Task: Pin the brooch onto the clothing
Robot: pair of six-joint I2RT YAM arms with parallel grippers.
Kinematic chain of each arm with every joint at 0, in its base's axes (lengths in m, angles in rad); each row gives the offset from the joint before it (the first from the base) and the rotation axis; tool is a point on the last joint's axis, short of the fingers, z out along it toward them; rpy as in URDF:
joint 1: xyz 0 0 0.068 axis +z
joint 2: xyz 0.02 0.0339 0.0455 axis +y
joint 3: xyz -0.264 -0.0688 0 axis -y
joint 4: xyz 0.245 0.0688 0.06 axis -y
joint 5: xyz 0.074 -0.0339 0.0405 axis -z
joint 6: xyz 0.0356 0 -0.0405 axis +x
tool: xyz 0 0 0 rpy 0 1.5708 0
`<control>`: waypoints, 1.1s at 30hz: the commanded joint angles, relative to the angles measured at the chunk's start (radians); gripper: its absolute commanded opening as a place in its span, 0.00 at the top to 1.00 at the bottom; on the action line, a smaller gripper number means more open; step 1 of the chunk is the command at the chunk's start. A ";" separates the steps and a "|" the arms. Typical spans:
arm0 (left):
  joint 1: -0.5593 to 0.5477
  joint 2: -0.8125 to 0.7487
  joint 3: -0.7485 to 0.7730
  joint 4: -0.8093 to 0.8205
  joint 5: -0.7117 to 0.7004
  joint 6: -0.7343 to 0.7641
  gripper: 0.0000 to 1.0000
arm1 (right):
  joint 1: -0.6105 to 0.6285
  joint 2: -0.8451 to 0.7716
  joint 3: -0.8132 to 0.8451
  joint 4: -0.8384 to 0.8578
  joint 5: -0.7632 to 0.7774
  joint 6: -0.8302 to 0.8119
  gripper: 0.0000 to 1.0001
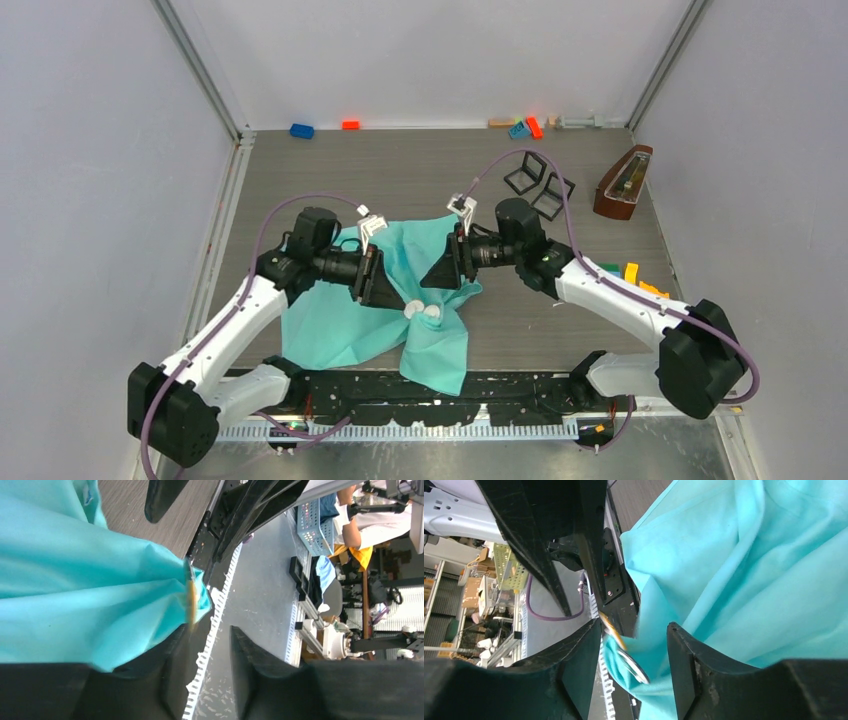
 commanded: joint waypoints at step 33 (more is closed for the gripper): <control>0.362 0.155 -0.147 0.298 -1.116 -0.369 0.01 | -0.099 0.223 0.101 -0.420 0.756 0.053 0.39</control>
